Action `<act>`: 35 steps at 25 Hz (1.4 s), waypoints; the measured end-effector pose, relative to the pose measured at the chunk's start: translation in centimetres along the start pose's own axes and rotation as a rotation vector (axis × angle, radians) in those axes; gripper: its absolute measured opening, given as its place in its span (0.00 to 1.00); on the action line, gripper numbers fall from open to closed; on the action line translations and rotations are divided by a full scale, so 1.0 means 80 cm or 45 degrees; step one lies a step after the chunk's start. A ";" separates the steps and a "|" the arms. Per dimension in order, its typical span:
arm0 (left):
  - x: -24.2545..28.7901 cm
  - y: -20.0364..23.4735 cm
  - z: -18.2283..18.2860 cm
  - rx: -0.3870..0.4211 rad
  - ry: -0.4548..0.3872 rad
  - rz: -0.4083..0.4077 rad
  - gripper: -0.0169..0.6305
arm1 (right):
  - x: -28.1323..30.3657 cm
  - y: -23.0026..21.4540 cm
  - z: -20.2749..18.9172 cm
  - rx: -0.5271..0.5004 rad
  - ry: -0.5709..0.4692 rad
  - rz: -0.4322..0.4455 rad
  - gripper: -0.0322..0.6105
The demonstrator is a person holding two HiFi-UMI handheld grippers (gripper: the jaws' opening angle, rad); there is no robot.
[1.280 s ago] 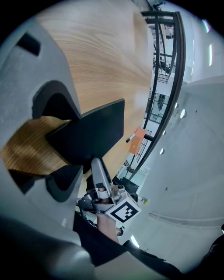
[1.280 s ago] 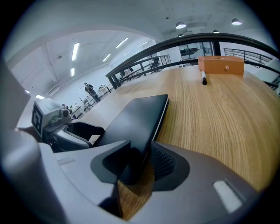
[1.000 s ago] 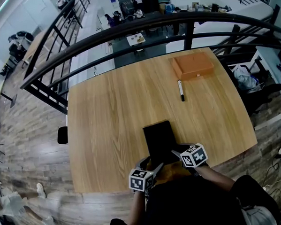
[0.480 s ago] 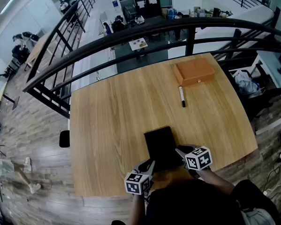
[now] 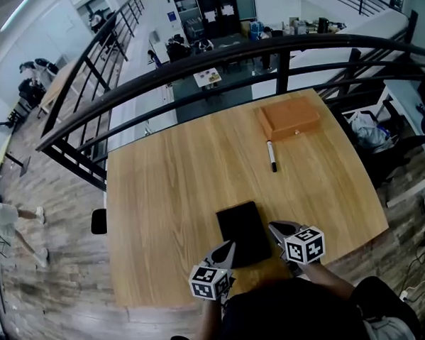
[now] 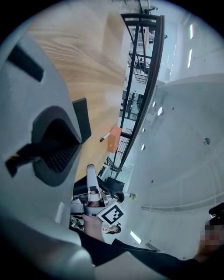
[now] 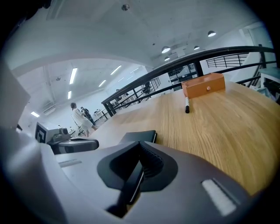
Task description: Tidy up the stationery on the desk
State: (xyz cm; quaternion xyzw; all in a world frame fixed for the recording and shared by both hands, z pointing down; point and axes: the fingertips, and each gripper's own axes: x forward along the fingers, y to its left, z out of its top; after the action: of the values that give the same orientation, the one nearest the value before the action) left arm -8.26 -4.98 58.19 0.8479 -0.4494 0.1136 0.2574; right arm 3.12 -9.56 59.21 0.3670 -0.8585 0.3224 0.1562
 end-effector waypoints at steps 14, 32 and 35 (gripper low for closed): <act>-0.014 0.022 0.051 -0.012 -0.082 0.038 0.02 | -0.004 -0.041 0.080 0.030 -0.159 -0.077 0.06; -0.002 0.079 0.080 -0.077 -0.145 0.105 0.02 | 0.056 -0.113 0.167 -0.017 -0.195 -0.224 0.08; 0.000 0.087 0.086 -0.082 -0.153 0.117 0.02 | 0.067 -0.128 0.174 -0.011 -0.187 -0.262 0.09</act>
State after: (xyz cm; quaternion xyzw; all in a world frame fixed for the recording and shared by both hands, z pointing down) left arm -14.24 -11.94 54.77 0.8228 -0.5060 0.0597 0.2516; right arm 6.49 -27.04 56.05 0.4750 -0.8269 0.2731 0.1266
